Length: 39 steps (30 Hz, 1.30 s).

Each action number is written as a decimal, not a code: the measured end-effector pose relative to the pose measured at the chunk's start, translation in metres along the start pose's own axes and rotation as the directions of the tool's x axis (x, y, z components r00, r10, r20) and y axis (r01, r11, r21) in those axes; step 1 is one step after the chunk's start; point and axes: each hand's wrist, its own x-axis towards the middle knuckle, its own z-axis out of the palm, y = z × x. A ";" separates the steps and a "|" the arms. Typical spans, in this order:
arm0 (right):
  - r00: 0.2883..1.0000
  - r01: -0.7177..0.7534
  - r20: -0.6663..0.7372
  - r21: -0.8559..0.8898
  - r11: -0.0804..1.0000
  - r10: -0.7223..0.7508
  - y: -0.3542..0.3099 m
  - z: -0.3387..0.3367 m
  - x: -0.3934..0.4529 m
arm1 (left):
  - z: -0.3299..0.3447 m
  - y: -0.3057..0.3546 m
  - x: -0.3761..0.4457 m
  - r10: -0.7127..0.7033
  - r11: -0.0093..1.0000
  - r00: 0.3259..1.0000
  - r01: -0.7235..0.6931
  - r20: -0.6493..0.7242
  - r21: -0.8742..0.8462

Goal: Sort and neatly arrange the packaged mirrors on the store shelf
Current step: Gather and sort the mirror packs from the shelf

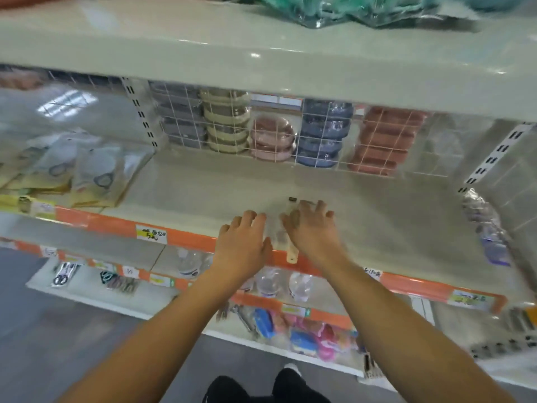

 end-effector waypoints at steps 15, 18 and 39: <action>0.924 0.239 0.354 -0.240 0.941 -0.144 -0.060 0.018 0.051 | -0.006 -0.029 0.007 -0.388 0.919 0.917 0.392 -0.091 0.035; 0.903 0.345 0.358 -0.270 0.899 -0.239 -0.060 0.019 0.053 | -0.006 -0.040 0.002 -0.432 0.900 0.898 0.435 -0.083 0.023; 0.621 0.761 0.235 0.050 0.647 -0.748 -0.273 0.052 -0.075 | -0.057 -0.190 -0.162 -0.679 0.710 0.699 0.703 -0.225 0.042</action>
